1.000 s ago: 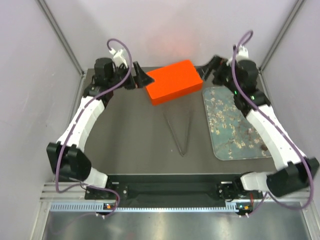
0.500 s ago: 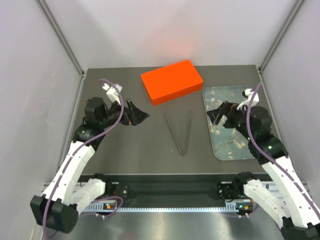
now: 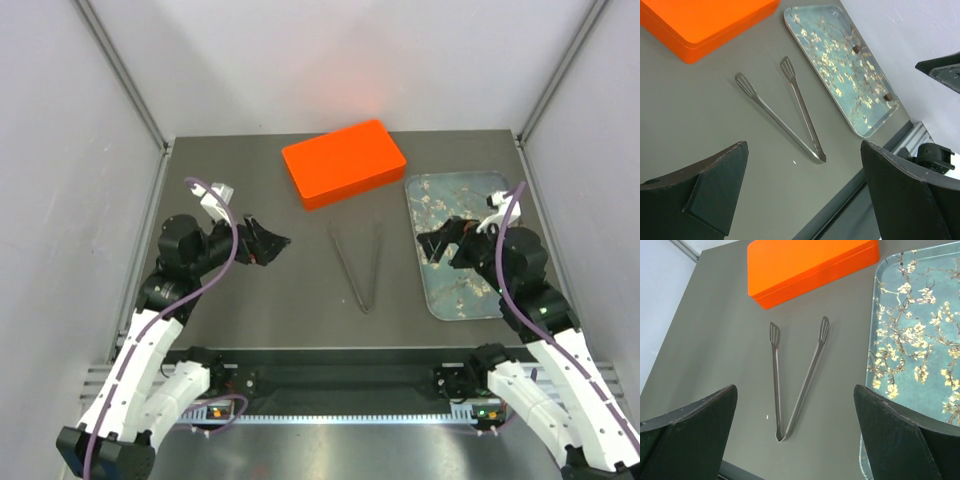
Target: Pack the chocolate
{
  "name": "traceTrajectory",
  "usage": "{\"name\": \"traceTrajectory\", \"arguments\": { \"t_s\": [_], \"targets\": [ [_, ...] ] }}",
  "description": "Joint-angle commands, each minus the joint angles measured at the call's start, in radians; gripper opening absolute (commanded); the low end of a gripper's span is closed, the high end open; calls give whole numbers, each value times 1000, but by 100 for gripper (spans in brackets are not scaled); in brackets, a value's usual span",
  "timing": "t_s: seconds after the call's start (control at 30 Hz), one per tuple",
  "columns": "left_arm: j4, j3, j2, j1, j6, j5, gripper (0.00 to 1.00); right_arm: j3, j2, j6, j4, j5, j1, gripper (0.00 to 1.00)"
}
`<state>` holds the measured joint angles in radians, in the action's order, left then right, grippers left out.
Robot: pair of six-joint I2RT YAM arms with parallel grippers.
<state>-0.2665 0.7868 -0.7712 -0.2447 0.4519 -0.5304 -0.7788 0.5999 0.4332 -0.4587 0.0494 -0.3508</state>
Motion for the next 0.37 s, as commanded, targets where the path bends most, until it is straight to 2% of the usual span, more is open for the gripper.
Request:
{"name": "traceTrajectory", "arguments": {
  "t_s": [0.0,0.33],
  "targets": [
    [15,5,42,-2,-15,35,99,-13,-9,-21,34,-5,-8,100],
    [-22,43,81,-2,-22,53,99,7,-35,-22,43,-6,-8,100]
  ]
}}
